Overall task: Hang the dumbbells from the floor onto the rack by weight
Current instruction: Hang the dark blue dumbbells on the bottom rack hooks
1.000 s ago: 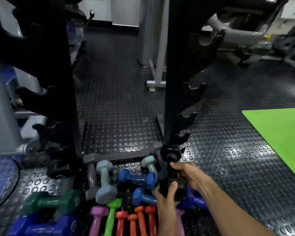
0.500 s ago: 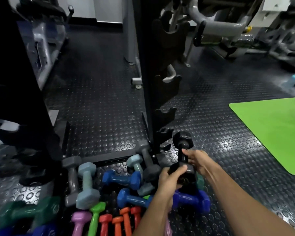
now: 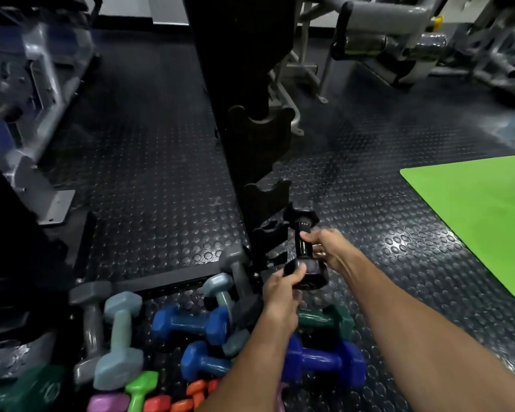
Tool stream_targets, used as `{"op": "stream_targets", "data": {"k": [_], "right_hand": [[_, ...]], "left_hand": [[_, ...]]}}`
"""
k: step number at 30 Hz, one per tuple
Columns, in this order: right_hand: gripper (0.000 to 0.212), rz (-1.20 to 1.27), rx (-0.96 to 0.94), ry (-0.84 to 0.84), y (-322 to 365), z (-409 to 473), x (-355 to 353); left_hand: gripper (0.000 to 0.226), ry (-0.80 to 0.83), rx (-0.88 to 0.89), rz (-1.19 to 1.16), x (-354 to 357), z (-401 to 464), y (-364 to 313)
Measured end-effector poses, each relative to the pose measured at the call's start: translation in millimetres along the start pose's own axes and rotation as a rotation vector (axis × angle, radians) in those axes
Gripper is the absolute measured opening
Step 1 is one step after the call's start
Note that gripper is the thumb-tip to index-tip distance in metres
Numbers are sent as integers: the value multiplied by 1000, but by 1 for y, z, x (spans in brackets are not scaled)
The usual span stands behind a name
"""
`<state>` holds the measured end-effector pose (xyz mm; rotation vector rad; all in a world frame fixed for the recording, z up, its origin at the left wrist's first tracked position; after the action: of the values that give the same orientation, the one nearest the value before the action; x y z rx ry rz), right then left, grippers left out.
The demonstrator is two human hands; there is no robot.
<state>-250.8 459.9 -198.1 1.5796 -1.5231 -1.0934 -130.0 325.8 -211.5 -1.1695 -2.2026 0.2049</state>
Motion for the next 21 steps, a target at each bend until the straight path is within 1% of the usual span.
{"op": "stream_targets", "data": {"k": [1,2,4,6,9,12,15,18,21], "right_hand": [[17,2,-12,17,6,0,6],[10,-1,-15,40,10,1,13],[11,-17,-33,76,17,9,22],[7,-17,-56,110,26,16,30],[15,-30,-82,116,32,24,37],[6,-61,-91,145,37,26,47],[7,-103,-103,180,37,28,59],[15,-170,-101,178,34,34,63],[24,-260,-117,198,37,35,66]], "left_hand": [[27,23,-2,-17,0,4,-1],[30,42,8,-37,-1,8,-4],[33,53,40,-72,-1,13,-12],[34,23,63,-125,-1,18,-18],[40,7,78,-210,-2,27,-25],[40,0,77,-256,-6,33,-27],[39,6,88,-318,-8,35,-26],[36,17,100,-370,-10,35,-23],[39,11,73,-404,-11,29,-20]]}}
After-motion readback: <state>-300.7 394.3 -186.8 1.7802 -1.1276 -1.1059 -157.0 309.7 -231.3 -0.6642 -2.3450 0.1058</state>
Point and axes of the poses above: each hand's wrist, its own z-axis towards the middle knuckle, its own x-axis out of the palm, y = z × x, the point moved 7 cm from there along z, towards the middle knuckle, and after that the axes turned 12 degrees about -x, right-handed, at the moved point
